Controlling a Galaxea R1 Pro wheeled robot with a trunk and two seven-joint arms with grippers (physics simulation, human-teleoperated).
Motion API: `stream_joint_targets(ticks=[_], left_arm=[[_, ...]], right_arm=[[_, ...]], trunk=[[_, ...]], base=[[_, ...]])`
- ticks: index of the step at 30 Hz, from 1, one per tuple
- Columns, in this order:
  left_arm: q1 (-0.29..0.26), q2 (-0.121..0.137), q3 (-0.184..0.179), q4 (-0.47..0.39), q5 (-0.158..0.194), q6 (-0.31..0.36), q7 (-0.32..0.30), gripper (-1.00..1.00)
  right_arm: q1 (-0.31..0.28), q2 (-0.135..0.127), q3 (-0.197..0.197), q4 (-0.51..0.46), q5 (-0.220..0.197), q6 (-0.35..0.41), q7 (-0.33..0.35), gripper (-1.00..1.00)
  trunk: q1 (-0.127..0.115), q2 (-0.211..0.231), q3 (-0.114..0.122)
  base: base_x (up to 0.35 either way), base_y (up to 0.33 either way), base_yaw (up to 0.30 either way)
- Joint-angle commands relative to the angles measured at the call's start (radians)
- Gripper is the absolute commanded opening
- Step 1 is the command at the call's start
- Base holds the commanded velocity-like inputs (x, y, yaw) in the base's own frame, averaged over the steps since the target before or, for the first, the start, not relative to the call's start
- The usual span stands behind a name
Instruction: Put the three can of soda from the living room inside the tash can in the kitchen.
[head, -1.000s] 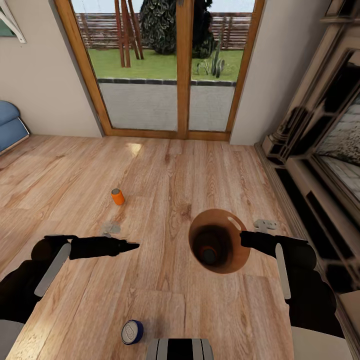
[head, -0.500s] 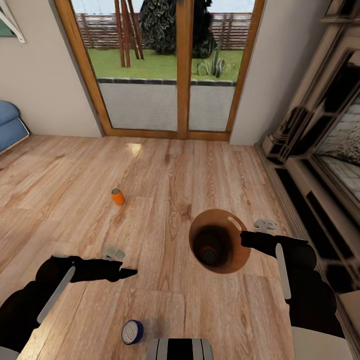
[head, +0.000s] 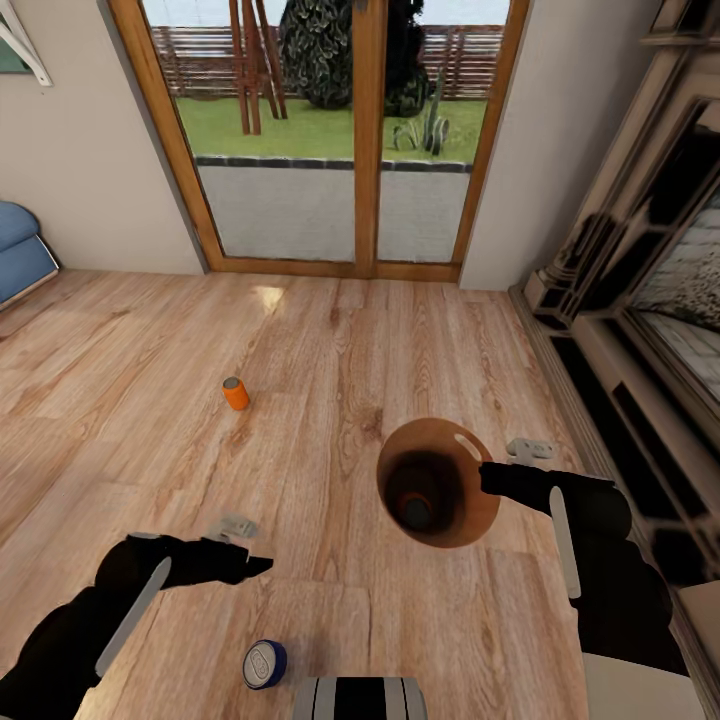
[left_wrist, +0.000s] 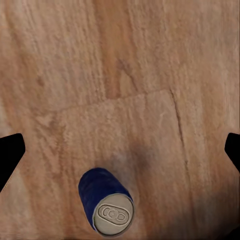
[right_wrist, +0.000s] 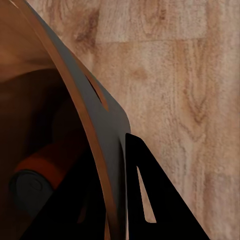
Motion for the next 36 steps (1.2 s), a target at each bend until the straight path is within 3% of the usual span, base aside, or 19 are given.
stream_joint_targets(ticks=[1, 3, 6, 10, 17, 25, 30, 36], left_arm=[[0.000, -0.009, 0.000, 0.006, 0.000, 0.000, 0.020, 1.00], [0.000, -0.040, -0.001, 0.029, -0.001, -0.001, 0.078, 1.00], [0.000, -0.062, -0.002, 0.069, -0.003, -0.005, 0.114, 1.00], [-0.001, -0.071, -0.004, 0.127, -0.006, -0.011, 0.132, 1.00], [0.000, -0.076, -0.069, 0.190, -0.007, -0.040, 0.204, 1.00], [0.000, -0.095, -0.085, 0.261, -0.006, -0.084, 0.221, 1.00], [0.000, -0.132, -0.087, 0.391, -0.008, -0.160, 0.221, 1.00], [0.000, -0.138, -0.087, 0.414, -0.007, -0.182, 0.222, 1.00]], right_arm=[[0.000, 0.000, 0.000, 0.000, -0.029, 0.004, 0.007, -1.00], [0.000, 0.000, 0.000, 0.000, -0.029, 0.004, 0.007, -1.00], [0.000, 0.000, 0.000, 0.000, -0.029, 0.004, 0.007, -1.00], [0.000, 0.000, 0.000, 0.000, -0.029, 0.004, 0.007, -1.00], [0.000, 0.000, 0.000, 0.000, -0.029, 0.004, 0.007, -1.00], [0.000, 0.000, 0.000, 0.000, -0.029, 0.004, 0.007, -1.00], [-0.001, 0.000, 0.000, 0.000, -0.029, 0.004, 0.007, -1.00], [0.000, 0.000, 0.000, 0.000, -0.029, 0.004, 0.007, -1.00]], trunk=[[0.000, 0.000, 0.000], [0.000, 0.000, 0.000], [0.000, 0.000, 0.000], [0.000, 0.000, 0.000], [0.000, 0.000, 0.000], [0.000, 0.000, 0.000], [0.000, 0.000, 0.000], [0.000, 0.000, 0.000]], base=[[0.000, 0.000, 0.000], [0.000, 0.000, 0.000], [0.000, 0.000, 0.000], [0.000, 0.000, 0.000], [0.000, 0.000, 0.000], [0.000, 0.000, 0.000], [0.000, 0.000, 0.000], [0.000, 0.000, 0.000]])
